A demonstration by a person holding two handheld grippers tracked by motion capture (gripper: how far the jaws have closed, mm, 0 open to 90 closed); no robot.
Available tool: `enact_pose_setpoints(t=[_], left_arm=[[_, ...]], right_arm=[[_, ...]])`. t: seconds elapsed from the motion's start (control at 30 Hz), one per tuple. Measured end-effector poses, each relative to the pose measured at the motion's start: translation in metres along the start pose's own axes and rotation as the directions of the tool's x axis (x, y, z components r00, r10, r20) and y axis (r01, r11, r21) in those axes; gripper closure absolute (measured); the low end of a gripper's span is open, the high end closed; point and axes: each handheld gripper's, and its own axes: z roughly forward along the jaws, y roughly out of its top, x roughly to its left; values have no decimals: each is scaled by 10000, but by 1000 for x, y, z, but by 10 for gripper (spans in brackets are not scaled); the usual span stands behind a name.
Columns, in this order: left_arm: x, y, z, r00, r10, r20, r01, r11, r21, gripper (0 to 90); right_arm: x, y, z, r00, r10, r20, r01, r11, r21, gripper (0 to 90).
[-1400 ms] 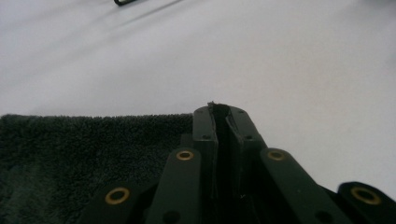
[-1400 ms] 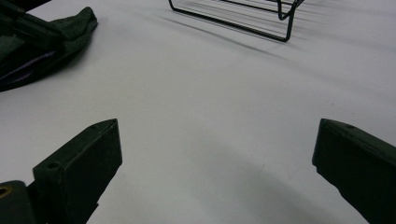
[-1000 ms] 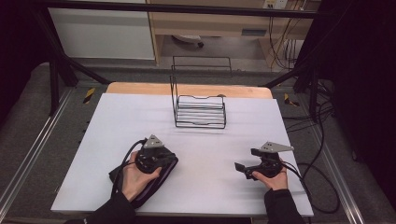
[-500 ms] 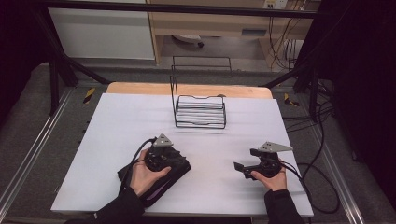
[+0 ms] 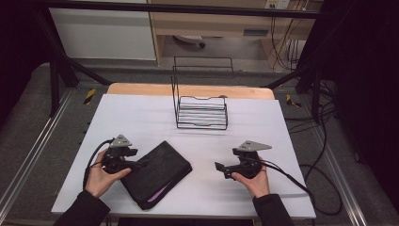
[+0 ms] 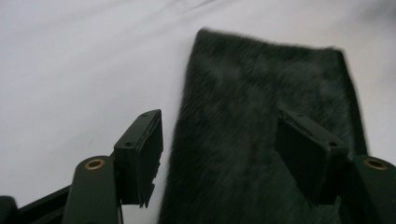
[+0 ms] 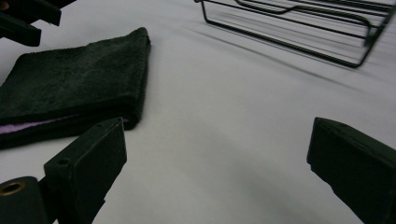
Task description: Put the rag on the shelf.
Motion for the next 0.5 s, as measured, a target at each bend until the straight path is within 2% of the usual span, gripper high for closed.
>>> enact_pose_setpoints(t=[0.1, 0.13, 0.17, 0.3, 0.37, 0.5], left_arm=[[10, -14, -6, 9999, -122, -95, 123, 9998, 140, 338], [10, -14, -6, 9999, -122, -95, 123, 9998, 140, 350], [15, -22, -9, 9998, -174, -116, 177, 9995, 246, 367], [23, -34, -12, 9994, -281, -192, 289, 9986, 431, 427], [25, -38, -12, 9992, -406, -52, 408, 9979, 503, 468], [25, -43, -10, 9993, -332, 170, 319, 9969, 719, 552]], right_arm=[[16, 7, 15, 9999, -89, 66, 88, 9998, 181, 65], [21, 9, 21, 10000, -82, 47, 80, 9996, 266, 70], [27, 11, 29, 10000, -88, -33, 89, 9993, 351, 80], [45, 15, 53, 9993, -19, -377, 41, 9981, 608, 138], [51, 17, 64, 9990, 33, -437, -1, 9974, 724, 179], [58, 17, 86, 9992, 72, -390, -36, 9956, 937, 278]])
